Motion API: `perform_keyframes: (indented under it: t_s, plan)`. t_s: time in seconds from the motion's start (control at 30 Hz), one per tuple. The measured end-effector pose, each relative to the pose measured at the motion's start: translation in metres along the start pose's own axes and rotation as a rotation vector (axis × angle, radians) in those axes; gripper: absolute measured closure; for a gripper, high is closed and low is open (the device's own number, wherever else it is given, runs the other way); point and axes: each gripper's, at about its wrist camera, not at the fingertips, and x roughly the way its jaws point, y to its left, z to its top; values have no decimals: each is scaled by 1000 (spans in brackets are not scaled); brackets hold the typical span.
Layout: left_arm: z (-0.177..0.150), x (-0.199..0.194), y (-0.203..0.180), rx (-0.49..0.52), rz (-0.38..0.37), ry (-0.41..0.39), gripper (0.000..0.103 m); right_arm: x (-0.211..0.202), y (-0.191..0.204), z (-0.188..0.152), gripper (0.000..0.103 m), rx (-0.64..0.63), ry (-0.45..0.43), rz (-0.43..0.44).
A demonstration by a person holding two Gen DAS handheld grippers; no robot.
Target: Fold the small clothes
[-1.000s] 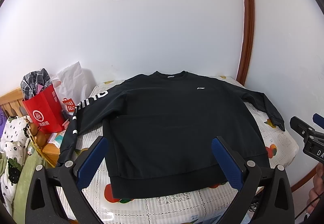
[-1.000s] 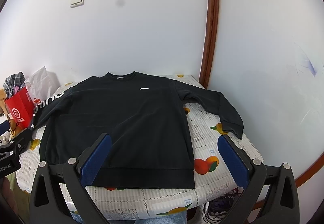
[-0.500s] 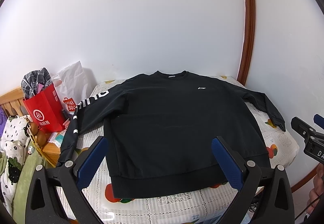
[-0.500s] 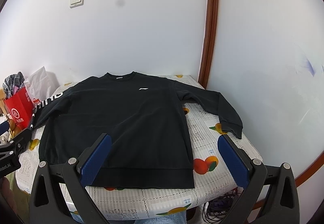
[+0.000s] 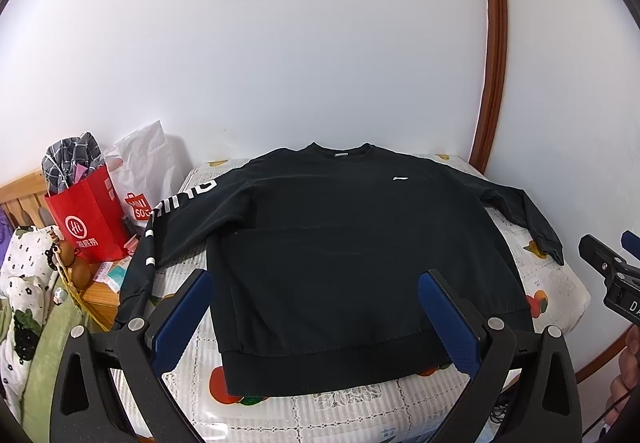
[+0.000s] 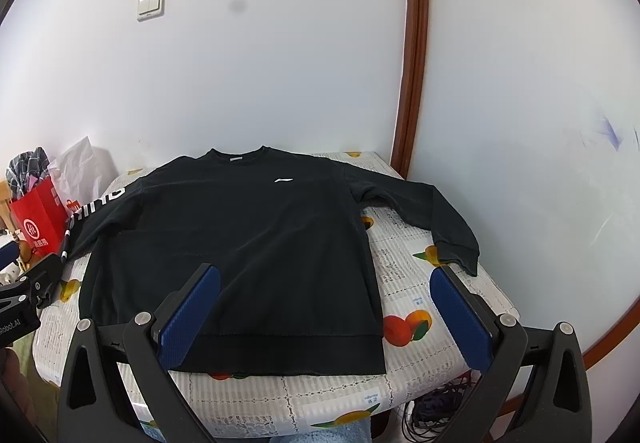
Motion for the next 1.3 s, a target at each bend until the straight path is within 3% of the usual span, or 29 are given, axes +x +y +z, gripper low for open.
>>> perform_keyframes:
  t_s: [0.27, 0.53, 0.77, 0.93, 1.13, 1.3]
  plan:
    - [11, 18, 8, 3, 11, 5, 0, 9, 3, 10, 0, 13, -6, 9]
    - [6, 73, 44, -52, 41, 98, 0, 49, 18, 14, 0, -6, 19, 13]
    - [-11, 121, 104, -110, 157, 176, 1, 98, 41, 4, 0, -85, 71, -9]
    - [-33, 160, 153, -143, 252, 259, 1, 131, 52, -2, 0, -59, 145, 58]
    - [-48, 187, 196, -123, 384, 303, 9, 167, 67, -9, 0, -52, 227, 70]
    - [-64, 206, 210, -116, 385, 357, 25, 185, 78, -15, 0, -75, 279, 58]
